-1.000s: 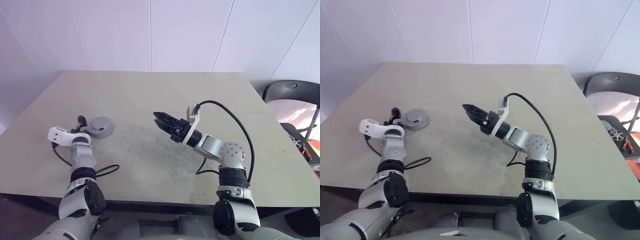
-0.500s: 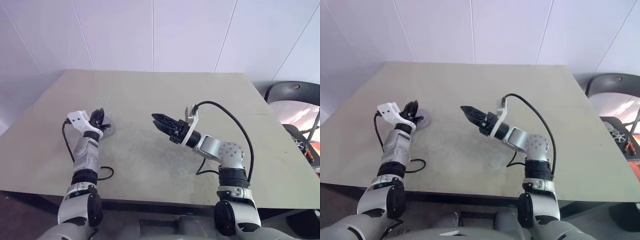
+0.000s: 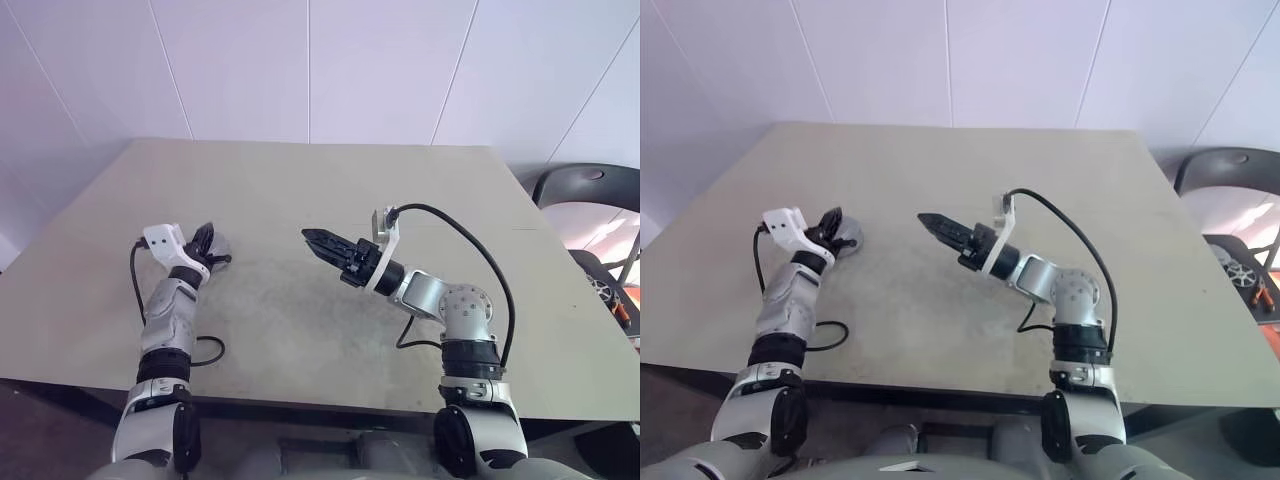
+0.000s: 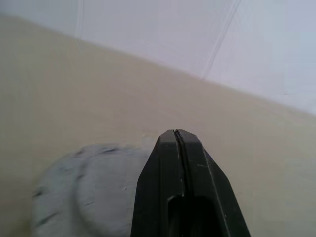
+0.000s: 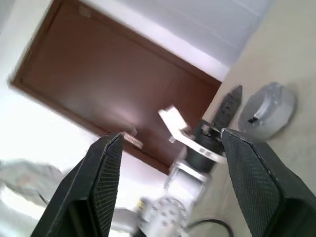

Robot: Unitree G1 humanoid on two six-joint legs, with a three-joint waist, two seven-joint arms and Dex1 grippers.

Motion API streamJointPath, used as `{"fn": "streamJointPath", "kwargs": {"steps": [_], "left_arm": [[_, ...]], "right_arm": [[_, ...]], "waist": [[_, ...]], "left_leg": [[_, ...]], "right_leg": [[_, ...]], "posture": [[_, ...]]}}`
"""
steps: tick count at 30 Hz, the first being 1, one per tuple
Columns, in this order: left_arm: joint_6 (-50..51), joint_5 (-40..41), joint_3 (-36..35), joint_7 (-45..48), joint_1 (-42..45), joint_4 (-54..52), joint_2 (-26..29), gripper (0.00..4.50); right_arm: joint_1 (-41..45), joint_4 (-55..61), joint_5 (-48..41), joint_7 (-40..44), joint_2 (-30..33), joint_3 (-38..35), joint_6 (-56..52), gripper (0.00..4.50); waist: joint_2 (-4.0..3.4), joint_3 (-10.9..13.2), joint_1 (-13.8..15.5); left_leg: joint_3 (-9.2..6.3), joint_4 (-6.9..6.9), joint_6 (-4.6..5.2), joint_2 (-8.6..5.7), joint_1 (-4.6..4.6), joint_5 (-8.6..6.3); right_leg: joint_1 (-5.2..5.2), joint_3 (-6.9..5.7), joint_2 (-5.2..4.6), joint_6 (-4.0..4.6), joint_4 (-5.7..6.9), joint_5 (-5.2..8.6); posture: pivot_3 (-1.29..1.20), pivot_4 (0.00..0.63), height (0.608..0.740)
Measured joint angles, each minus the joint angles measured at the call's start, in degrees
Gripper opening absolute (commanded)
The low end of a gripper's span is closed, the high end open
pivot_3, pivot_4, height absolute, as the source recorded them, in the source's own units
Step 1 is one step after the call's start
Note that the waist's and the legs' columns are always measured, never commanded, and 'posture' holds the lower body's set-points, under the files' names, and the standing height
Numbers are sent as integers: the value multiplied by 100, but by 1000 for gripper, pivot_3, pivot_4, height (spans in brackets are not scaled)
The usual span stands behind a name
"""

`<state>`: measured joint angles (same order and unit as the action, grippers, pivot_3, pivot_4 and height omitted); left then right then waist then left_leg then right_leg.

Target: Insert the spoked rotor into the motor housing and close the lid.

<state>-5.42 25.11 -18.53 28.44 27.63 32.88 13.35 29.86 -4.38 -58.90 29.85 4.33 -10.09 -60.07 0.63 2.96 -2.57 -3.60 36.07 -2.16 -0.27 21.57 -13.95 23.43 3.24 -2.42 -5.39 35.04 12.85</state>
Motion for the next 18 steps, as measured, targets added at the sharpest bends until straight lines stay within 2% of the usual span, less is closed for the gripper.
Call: {"fn": "streamJointPath", "kwargs": {"steps": [3,6,7,8,11,15,18], "left_arm": [[288,316,248,904,-345,-966,182,44],[658,566,497,1670,-827,-1765,446,44],[776,616,558,1832,-937,-1934,561,13],[864,634,595,1949,-996,-2052,674,186],[962,638,582,2111,-1135,-2307,1017,952],[1200,636,649,2479,-1472,-2697,1491,2366],[1378,655,660,2673,-1670,-2836,1623,3432]], "right_arm": [[-90,546,1247,419,558,875,1176,3303],[-162,464,2452,492,895,1434,2272,3303],[-160,323,2710,492,986,1500,2495,3471],[-156,150,2933,501,1102,1526,2682,3674],[-201,-36,3405,746,1500,1608,3107,4500],[-349,-8,3608,1139,1770,1634,3351,4500],[-496,-7,3607,1317,1859,1578,3359,4500]], "waist": [[0,0,-16],[-1,1,-74],[0,1,-85],[-1,2,-95],[-2,5,-105],[-2,5,-144],[-2,8,-136]], "left_leg": [[5,-3,0,0,-7,0],[6,1,-1,0,-11,0],[5,5,0,1,-12,0],[5,10,0,0,-12,0],[10,14,-1,-1,-12,0],[11,-2,0,0,-12,0],[9,-4,0,0,-11,0]], "right_leg": [[-3,1,-1,3,-3,6],[-5,2,-1,9,-2,9],[-6,2,-1,12,-2,10],[-9,2,-1,14,-1,11],[-13,3,-9,16,-5,12],[-9,3,-10,16,-11,14],[-5,2,-9,16,-7,14]], "posture": [[0,0,740],[0,0,740],[0,0,740],[0,0,740],[0,0,740],[0,0,740],[0,0,740]]}}
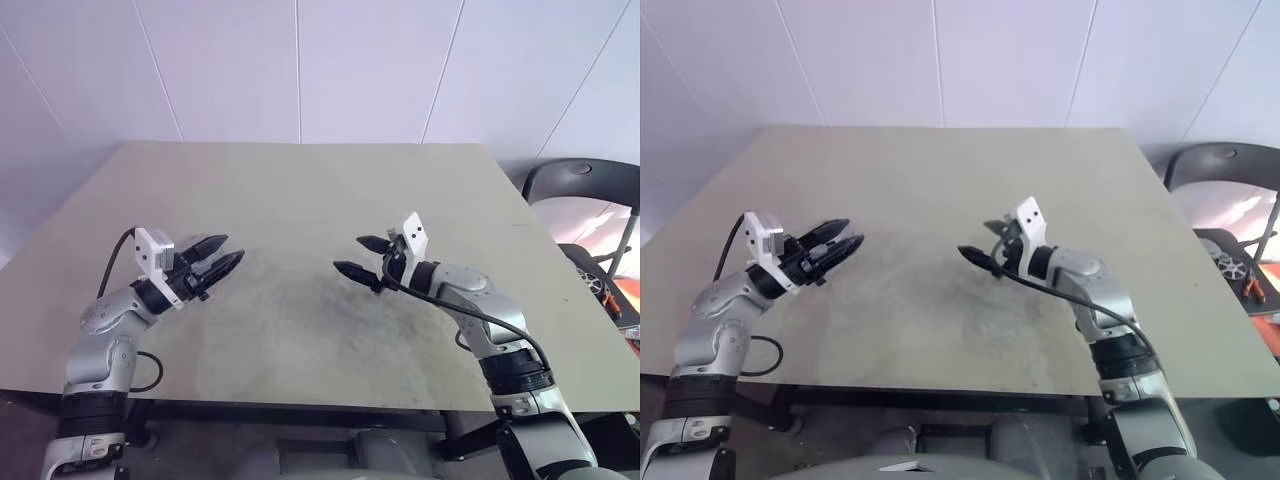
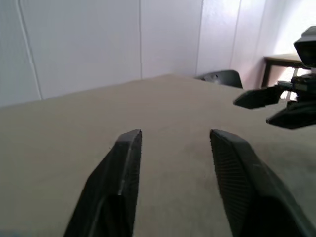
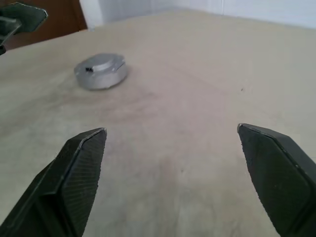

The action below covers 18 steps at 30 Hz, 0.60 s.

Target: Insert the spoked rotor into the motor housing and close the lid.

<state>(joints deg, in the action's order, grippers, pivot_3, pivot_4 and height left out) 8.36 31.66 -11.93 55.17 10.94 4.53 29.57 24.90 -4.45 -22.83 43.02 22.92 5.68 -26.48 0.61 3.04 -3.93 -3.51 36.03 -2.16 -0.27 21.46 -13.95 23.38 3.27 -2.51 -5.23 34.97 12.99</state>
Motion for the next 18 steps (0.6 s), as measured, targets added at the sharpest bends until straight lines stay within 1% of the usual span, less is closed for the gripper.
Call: {"fn": "streamJointPath", "kwargs": {"steps": [3,10,18], "left_arm": [[130,38,-2,128,-95,-139,76,4475],[80,4,34,329,-257,-247,79,4475],[81,15,33,340,-258,-246,65,4475]], "right_arm": [[-46,19,-11,112,20,-56,-5,4500],[-51,5,-62,98,-109,-251,-62,4500],[-46,5,-45,165,-144,-259,106,4500]], "waist": [[0,1,2],[2,3,3],[1,4,4]], "left_leg": [[0,10,0,0,-1,0],[2,8,0,0,-1,0],[2,9,0,0,-1,0]], "right_leg": [[-4,0,-1,1,1,1],[-1,0,-5,2,0,2],[-2,0,-5,2,0,2]], "posture": [[0,0,740],[0,0,740],[0,0,740]]}}
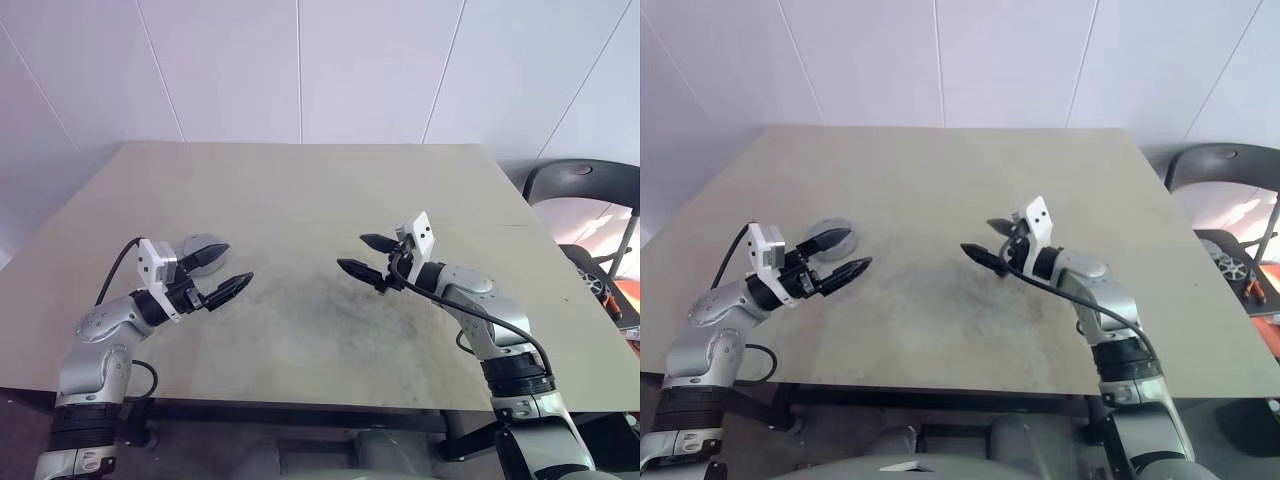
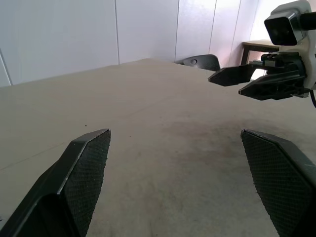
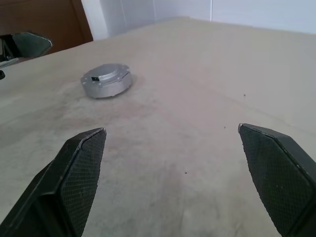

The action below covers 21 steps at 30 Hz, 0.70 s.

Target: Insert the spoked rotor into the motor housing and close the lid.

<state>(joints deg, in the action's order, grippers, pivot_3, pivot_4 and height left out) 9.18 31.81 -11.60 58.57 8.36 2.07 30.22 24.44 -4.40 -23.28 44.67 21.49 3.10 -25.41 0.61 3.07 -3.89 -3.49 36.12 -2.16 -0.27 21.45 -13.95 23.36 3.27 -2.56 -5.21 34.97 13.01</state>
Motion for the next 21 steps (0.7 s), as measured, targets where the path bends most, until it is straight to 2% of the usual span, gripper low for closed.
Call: {"fn": "streamJointPath", "kwargs": {"steps": [21], "left_arm": [[-132,-89,13,-17,3,10,-102,4475]], "right_arm": [[0,0,-4,110,0,-13,2,4500]], "waist": [[0,0,3]], "left_leg": [[0,0,0,0,0,0]], "right_leg": [[-1,0,1,0,1,0]], "posture": [[0,0,740]]}}
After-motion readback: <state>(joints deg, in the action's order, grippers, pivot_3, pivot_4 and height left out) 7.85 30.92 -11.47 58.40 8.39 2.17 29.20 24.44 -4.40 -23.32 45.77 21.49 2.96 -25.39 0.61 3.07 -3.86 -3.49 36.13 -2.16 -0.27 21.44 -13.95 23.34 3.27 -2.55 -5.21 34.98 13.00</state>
